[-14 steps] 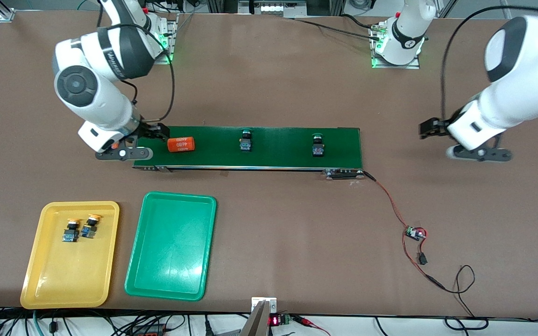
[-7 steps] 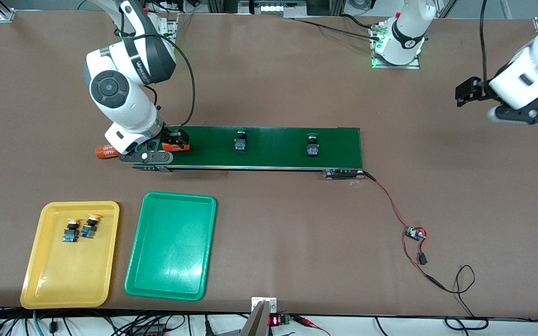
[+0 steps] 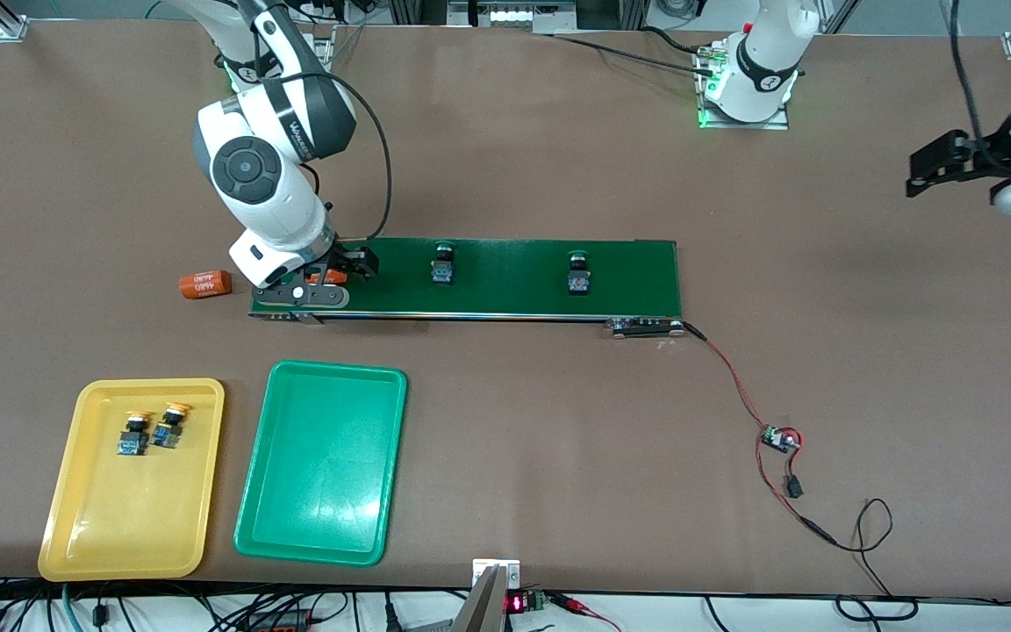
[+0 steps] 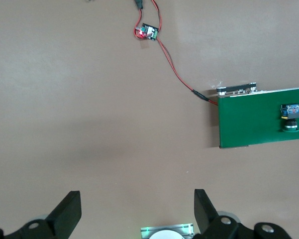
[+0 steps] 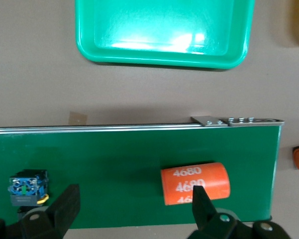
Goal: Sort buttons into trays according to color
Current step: 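Grasp a belt button with the right gripper while the left gripper withdraws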
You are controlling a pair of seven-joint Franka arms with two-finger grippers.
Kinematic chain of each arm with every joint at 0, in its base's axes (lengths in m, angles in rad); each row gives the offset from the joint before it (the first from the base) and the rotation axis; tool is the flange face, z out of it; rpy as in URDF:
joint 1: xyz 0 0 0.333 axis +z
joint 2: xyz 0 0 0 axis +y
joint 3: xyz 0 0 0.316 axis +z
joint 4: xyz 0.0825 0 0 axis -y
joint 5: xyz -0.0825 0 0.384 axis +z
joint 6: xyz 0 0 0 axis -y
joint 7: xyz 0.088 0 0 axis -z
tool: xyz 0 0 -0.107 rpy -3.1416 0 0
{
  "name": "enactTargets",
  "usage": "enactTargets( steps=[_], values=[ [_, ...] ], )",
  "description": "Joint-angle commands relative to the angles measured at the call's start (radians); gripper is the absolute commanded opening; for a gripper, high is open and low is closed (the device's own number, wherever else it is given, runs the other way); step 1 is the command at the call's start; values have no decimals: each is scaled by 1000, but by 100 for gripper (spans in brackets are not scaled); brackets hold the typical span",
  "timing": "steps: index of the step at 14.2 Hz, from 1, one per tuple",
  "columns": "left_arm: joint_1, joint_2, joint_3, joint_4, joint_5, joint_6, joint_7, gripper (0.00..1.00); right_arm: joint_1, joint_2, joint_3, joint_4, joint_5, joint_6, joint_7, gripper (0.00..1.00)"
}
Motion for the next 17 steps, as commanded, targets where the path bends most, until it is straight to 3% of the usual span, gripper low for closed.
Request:
enactTargets(
  steps=[1,6,17],
  values=[
    [3,12,9,27,-14,-16,51,100,17,-2,-6,-15,3,29,31,100],
    [-31,-26,9,-92,-5,140,36,100,20,13,-6,-17,3,46,34,100],
    [-22,17,-7,-108,-2,214,-30,100,43,53,-6,-22,22,87,32,100]
  ],
)
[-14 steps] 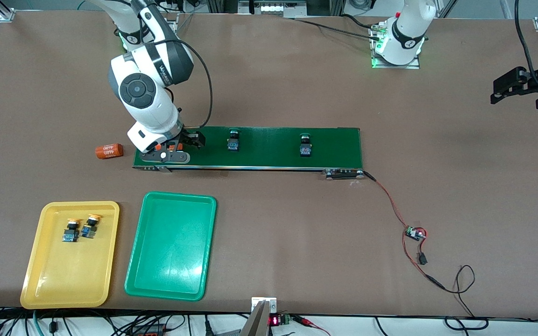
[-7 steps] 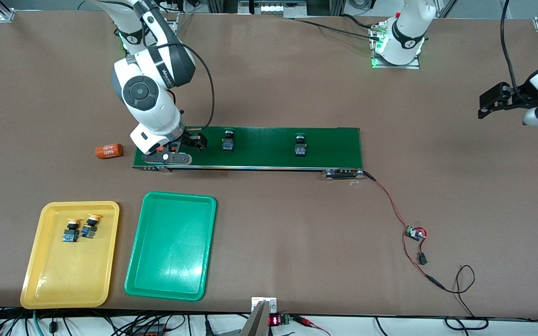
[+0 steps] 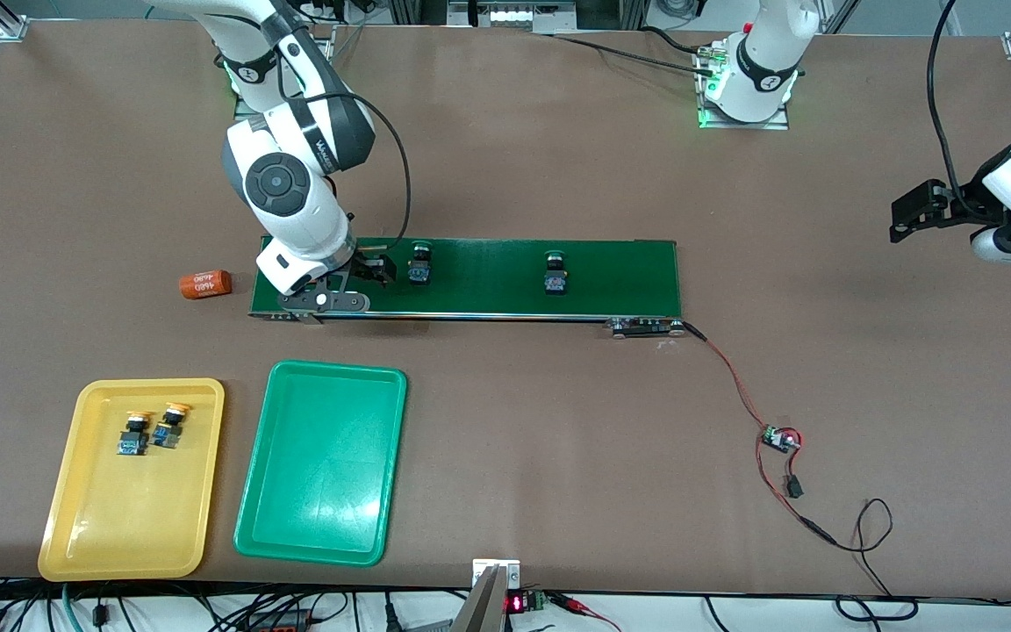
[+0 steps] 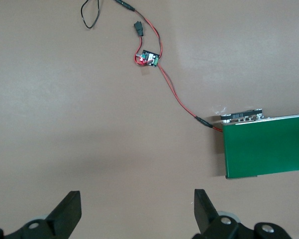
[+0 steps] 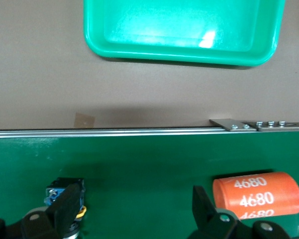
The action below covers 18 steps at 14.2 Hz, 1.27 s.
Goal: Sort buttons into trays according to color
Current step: 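Lift the button off the belt with the right gripper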
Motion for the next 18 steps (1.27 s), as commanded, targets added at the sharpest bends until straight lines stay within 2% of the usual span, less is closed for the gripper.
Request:
enactTargets(
  steps=[1,9,17,18],
  values=[
    [1,-6,-8,-3,-2,4,-9,100,25,-1,-6,-11,32,15,13,100],
    [2,-5,-8,-2,1,-3,-6,100,77,43,-6,-11,35,22,14,100],
    [3,-5,-10,0,23,-14,-6,100,75,93,-8,-11,35,61,8,100],
    [1,-5,-10,0,23,-16,-6,100,74,99,-9,-11,35,64,3,92]
  ],
)
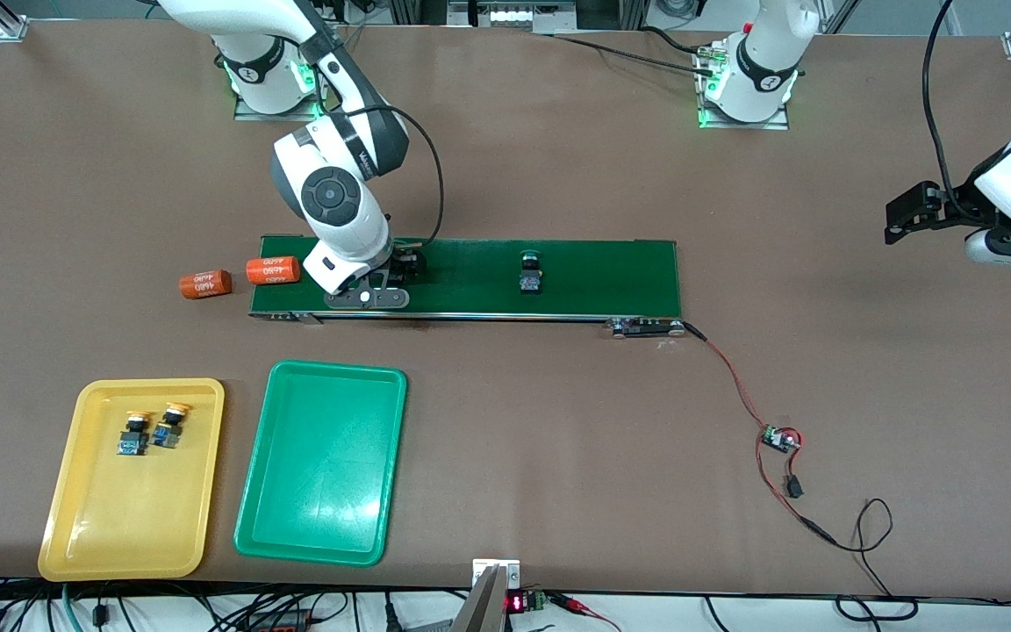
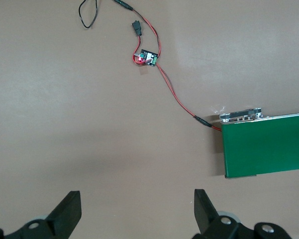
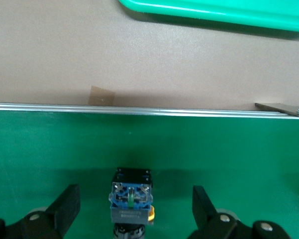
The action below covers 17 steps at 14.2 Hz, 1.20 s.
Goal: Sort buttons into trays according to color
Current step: 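Lift the button off the belt with the right gripper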
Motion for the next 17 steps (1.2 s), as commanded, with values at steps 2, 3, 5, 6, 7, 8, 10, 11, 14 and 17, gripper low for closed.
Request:
enactTargets(
  steps=[2,3,5,6,7,8,10,11,14,17],
  values=[
    [1,-5,-7,1,20,-10,-4,100,0,17,-11,-7,12,21,-8,70],
    [0,-5,-7,1,20,-10,-5,100,-2,18,-13,-7,12,21,-11,65],
    [0,-5,-7,1,20,-10,-4,100,-3,18,-14,-5,12,20,-18,55],
    [0,-5,-7,1,20,-10,-4,100,-11,20,-16,-5,12,20,-21,46],
    [0,-5,-7,1,20,-10,-5,100,-17,21,-16,-4,12,18,-29,40],
    [0,-5,-7,1,20,-10,-5,100,-20,23,-16,-2,12,12,-35,38],
    [0,-5,-7,1,20,-10,-5,100,-23,21,-17,1,12,8,-38,36],
    [0,-5,-7,1,20,-10,-5,100,-26,15,-19,7,12,0,-40,33],
    [0,-5,-7,1,20,-10,-5,100,-32,11,-48,108,12,-116,-70,24],
    [0,-5,-7,1,20,-10,-5,100,-40,11,-112,287,66,-264,-149,24]
  ],
)
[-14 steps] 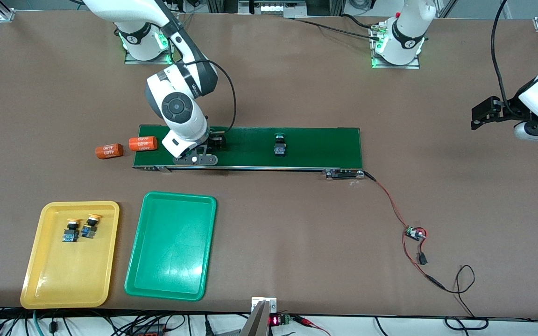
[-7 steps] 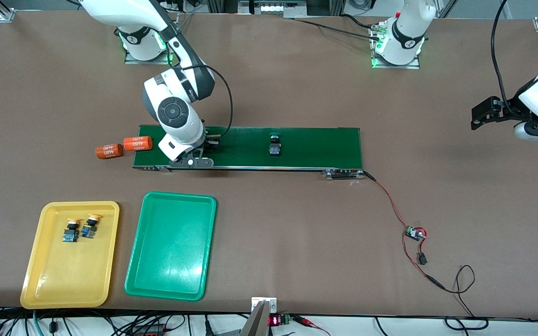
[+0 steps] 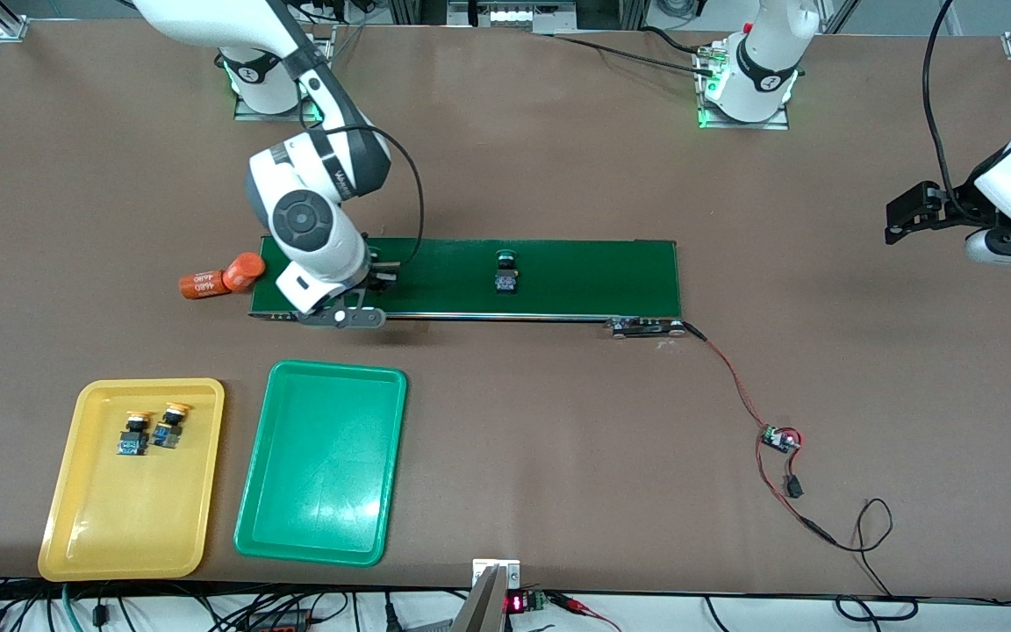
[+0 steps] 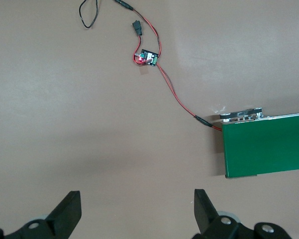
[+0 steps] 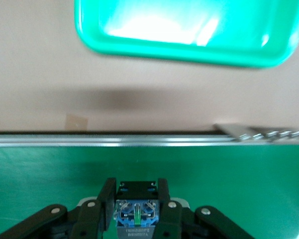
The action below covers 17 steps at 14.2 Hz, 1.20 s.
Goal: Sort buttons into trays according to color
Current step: 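Lift the button off the belt with the right gripper, then carry the button over the green tray and release it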
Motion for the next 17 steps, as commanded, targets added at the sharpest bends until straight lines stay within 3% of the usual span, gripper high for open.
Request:
enactTargets(
  steps=[1,5,9,17],
  values=[
    [1,-5,-7,1,19,-10,-5,100,-24,-1,-63,189,74,-139,-107,24],
    [1,-5,-7,1,19,-10,-5,100,-104,48,-82,329,71,-113,-242,24],
    [1,-5,-7,1,19,-10,-5,100,-178,178,-79,446,77,46,-304,24],
    [1,-4,-7,1,27,-10,-5,100,-204,433,-79,602,74,366,-350,25]
  ],
)
